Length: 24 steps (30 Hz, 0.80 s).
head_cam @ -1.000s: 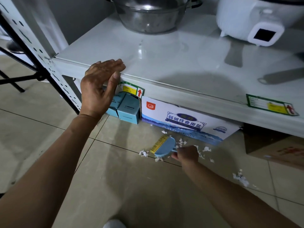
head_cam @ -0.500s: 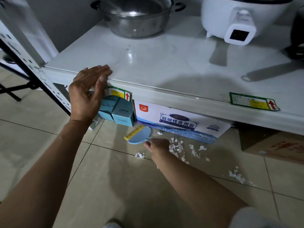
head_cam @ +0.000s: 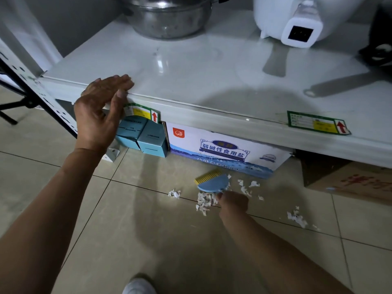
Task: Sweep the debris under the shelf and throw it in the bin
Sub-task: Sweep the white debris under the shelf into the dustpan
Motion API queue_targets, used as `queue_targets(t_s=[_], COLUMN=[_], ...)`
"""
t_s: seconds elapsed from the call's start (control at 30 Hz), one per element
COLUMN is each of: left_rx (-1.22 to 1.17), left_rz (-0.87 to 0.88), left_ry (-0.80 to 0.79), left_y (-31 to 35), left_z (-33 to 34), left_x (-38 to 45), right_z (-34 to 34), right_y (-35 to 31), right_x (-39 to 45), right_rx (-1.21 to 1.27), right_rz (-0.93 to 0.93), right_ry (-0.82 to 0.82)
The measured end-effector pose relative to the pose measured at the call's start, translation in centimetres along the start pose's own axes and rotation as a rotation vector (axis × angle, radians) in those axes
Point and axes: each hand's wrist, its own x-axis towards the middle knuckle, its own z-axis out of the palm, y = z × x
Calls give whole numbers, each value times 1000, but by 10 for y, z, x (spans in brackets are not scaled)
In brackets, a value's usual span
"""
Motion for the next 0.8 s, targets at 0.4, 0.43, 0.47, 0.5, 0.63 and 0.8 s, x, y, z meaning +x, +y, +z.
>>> queue_targets(t_s=[0.4,0.43,0.47,0.5,0.63,0.8], left_rx=[18,55,77,89,58,54], left_rz=[-176,-154,-118,-67,127,242], left_ry=[-14,-10,-21,-46,-161,-157], left_y=[34,45,58,71,113,149], left_z=[-1,4,9,16,55,100], left_x=[1,-1,-4,-8,-26,-37], right_z=[-16,-5,5,15,51,71], right_y=[16,22,30,32,38,28], right_x=[-11,-8,-5,-8,-11,-16], right_rx=[-345,-348,-351,-370,-391,-524], right_rz=[-268,-302,-328,-339,-307,-331], right_ry=[35,-2,-40,-81,-201,-153])
